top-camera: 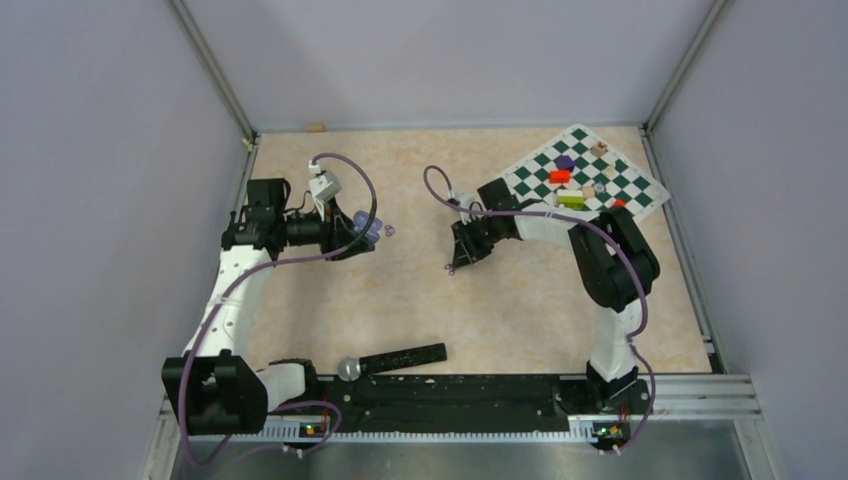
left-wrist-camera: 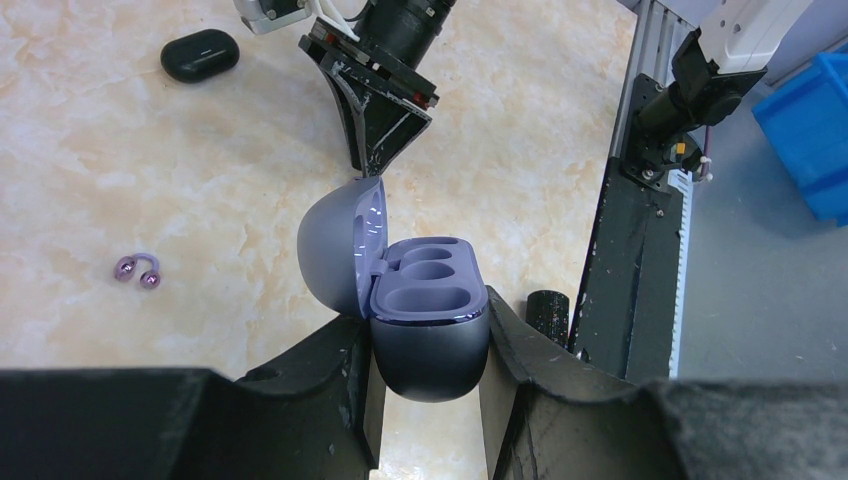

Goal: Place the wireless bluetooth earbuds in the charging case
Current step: Pick up the earbud from the center of the board.

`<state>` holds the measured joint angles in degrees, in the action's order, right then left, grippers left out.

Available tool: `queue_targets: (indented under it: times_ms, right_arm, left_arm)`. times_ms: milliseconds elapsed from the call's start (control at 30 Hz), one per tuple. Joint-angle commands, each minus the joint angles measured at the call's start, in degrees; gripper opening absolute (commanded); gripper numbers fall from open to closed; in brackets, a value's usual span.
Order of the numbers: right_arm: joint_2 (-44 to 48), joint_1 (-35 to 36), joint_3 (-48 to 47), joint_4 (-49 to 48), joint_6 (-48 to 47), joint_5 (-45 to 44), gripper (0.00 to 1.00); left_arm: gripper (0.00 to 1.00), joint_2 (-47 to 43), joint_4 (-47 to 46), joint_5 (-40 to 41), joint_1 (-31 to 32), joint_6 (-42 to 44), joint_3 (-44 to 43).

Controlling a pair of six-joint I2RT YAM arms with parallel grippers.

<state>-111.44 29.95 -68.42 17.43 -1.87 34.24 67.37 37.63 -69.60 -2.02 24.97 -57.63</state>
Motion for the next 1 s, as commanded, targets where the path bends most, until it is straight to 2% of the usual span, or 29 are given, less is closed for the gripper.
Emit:
queue_targets:
  times_ms: [0, 567, 967]
  right_arm:
    - [-3.69, 0.15, -0.18, 0.41, 1.13, -3.51, 0.27]
    - [-5.1, -3.1, 0.14, -0.17, 3.17, 0.76, 0.23]
    - [-6.95, -1.15, -0.13, 0.05, 3.28, -2.21, 0.22]
  left_arm:
    - [0.03, -1.5, -1.77, -1.33, -0.34, 0.03, 0.28]
    - [0.03, -1.35, -1.72, -1.39, -0.32, 0.28, 0.33]
    - [0.03, -1.24, -1.81, -1.07, -0.32, 0.39, 0.32]
